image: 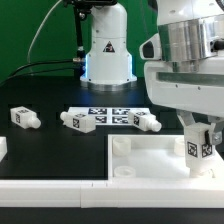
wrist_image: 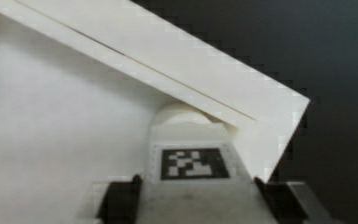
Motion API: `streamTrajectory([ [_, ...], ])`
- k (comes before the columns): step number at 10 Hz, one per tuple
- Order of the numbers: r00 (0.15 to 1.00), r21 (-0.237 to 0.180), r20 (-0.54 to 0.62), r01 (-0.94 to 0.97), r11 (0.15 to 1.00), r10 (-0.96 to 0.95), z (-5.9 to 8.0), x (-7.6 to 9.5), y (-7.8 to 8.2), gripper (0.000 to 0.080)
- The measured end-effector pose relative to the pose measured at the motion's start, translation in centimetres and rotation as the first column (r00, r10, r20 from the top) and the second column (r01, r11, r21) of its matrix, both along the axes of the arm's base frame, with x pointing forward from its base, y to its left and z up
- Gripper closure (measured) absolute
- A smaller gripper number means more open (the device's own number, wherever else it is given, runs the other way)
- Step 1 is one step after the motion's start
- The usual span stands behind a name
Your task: Assemble square table
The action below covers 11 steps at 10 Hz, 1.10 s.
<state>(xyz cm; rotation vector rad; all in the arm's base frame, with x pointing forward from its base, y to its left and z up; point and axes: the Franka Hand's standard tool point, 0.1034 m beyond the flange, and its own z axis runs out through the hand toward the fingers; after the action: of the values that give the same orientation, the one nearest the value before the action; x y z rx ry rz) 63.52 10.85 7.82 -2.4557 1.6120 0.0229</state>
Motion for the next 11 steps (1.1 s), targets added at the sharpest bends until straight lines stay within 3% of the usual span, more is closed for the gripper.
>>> streamTrajectory([
  [2,1.0,0.0,-0.003,0.026,1.0,-0.026,-0.09,-0.06,0.05,0.0514],
  [3,0.999,-0.01,0.004,-0.044,0.999,0.044,-0.11,-0.13,0.05,0.0326],
  [4,0.983,-0.025,0.01,-0.182,0.983,0.182,0.09,-0.17,0.26,0.0326],
  [5,0.924,-0.063,0.026,-0.38,0.923,0.382,0.62,0.22,0.45,0.0176],
  [6,0.858,-0.089,0.045,-0.507,0.857,0.512,0.88,0.46,0.48,0.0176],
  [9,0.746,-0.122,0.055,-0.654,0.746,0.663,0.68,0.44,0.22,0.0151],
  [10,0.631,-0.168,0.045,-0.76,0.628,0.775,0.62,0.57,0.18,0.0151],
  [11,0.434,-0.224,0.012,-0.877,0.425,0.901,0.45,0.68,0.54,0.0151],
])
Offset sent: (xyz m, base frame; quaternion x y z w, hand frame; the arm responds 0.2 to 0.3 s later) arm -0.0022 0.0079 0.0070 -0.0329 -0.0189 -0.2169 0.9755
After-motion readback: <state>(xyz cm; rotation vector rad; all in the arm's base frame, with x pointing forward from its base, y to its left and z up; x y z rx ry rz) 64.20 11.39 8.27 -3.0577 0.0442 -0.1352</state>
